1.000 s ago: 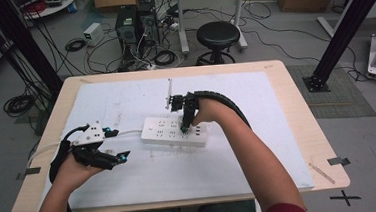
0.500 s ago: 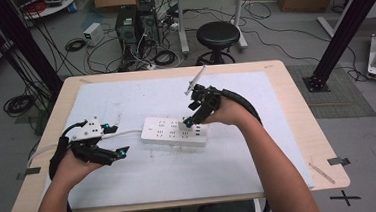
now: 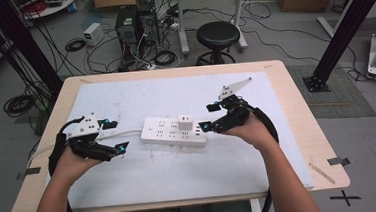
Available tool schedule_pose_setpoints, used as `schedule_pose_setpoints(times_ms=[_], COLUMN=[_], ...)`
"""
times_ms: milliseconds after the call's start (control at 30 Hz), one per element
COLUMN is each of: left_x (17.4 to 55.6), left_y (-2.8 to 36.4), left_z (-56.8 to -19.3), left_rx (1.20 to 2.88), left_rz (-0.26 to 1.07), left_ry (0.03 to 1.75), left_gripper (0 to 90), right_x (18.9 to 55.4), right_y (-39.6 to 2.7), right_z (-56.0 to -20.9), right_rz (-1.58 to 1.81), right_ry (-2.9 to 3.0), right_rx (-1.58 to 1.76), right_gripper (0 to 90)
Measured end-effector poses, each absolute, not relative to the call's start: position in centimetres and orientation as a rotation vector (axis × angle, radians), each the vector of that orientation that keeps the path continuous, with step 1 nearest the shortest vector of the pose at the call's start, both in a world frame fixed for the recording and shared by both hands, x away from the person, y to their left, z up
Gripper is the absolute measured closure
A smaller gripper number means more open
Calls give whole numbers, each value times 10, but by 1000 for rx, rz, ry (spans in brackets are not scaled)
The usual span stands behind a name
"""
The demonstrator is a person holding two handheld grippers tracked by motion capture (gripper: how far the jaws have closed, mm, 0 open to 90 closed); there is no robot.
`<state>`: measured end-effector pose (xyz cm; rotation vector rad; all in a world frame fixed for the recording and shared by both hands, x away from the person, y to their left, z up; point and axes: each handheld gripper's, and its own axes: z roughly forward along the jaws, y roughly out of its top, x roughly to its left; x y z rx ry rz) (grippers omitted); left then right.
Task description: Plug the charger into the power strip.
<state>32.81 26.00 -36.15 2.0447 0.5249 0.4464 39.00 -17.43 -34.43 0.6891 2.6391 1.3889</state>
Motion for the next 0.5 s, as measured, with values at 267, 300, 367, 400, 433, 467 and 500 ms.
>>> schedule_pose_setpoints(times_ms=[267, 300, 367, 400, 433, 467, 500], left_x=[331, 332, 332, 332, 332, 332, 332], left_y=[267, 268, 269, 269, 269, 269, 269], left_z=[-369, -369, -369, -369, -369, -369, -370], left_rx=[2015, 2019, 2022, 2022, 2020, 2020, 2019], left_rz=[442, 441, 445, 444, 445, 445, 443], left_ry=[545, 549, 550, 555, 561, 561, 561], left_gripper=[188, 188, 188, 188, 188, 188, 188], right_x=[366, 365, 363, 363, 363, 363, 362], right_y=[-203, -206, -212, -214, -216, -216, -217], right_z=[-360, -363, -367, -369, -371, -371, -371], right_rz=[1532, 1537, 1544, 1538, 1535, 1535, 1539], right_ry=[2525, 2519, 2513, 2508, 2508, 2508, 2500], right_rx=[732, 738, 760, 764, 776, 776, 787], right_gripper=[194, 194, 194, 194, 194, 194, 194])
